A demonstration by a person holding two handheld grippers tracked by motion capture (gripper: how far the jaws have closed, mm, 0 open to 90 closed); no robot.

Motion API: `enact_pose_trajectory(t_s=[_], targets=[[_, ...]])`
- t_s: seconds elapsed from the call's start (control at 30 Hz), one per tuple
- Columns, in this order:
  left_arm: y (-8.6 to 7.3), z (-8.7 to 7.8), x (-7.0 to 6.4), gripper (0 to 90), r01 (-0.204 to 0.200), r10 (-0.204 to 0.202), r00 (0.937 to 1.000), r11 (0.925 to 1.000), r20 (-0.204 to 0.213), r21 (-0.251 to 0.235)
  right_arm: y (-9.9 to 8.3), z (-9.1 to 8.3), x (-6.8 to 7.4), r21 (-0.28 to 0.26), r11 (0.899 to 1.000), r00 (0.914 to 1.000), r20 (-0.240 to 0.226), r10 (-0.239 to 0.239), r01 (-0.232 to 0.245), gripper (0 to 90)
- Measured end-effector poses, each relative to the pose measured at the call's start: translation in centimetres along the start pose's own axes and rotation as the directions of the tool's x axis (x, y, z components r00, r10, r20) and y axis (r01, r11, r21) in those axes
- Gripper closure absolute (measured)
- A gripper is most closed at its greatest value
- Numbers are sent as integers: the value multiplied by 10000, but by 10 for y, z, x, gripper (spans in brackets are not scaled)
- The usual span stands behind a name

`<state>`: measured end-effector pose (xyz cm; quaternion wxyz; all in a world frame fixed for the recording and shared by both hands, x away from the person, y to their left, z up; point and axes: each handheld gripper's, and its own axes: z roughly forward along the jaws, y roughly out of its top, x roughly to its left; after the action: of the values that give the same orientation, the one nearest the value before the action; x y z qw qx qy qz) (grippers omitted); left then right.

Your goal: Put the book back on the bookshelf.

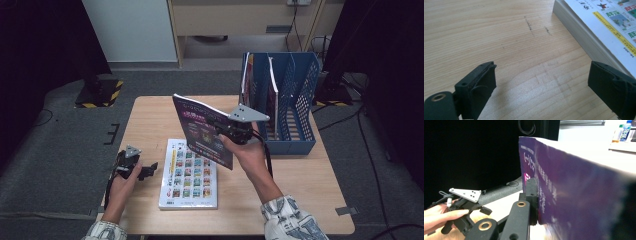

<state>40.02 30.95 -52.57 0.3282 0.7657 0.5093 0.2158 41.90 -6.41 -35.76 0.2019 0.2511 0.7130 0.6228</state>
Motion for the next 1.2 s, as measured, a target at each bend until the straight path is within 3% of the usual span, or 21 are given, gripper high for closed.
enact_pose_trajectory(t_s=[0.33, 0.5, 0.87, 1.2], targets=[[-3, 5, 0, 71, -78, 84, 9999, 9992, -141, 380, -3, -26, -3, -143, 9998, 9999, -62, 133, -134, 839], [-5, 7, -1, 63, -91, 95, 9999, 9990, -103, 434, -11, -47, -7, -86, 9998, 9998, 64, 190, -189, 839], [-6, 7, -2, 44, -89, 92, 9999, 9993, -80, 355, -21, -86, -19, -147, 9992, 9986, 377, 366, -361, 839], [-7, 8, -3, 33, -92, 93, 9999, 9996, -40, 262, -23, -103, -25, -108, 9995, 9982, 517, 301, -296, 839]])
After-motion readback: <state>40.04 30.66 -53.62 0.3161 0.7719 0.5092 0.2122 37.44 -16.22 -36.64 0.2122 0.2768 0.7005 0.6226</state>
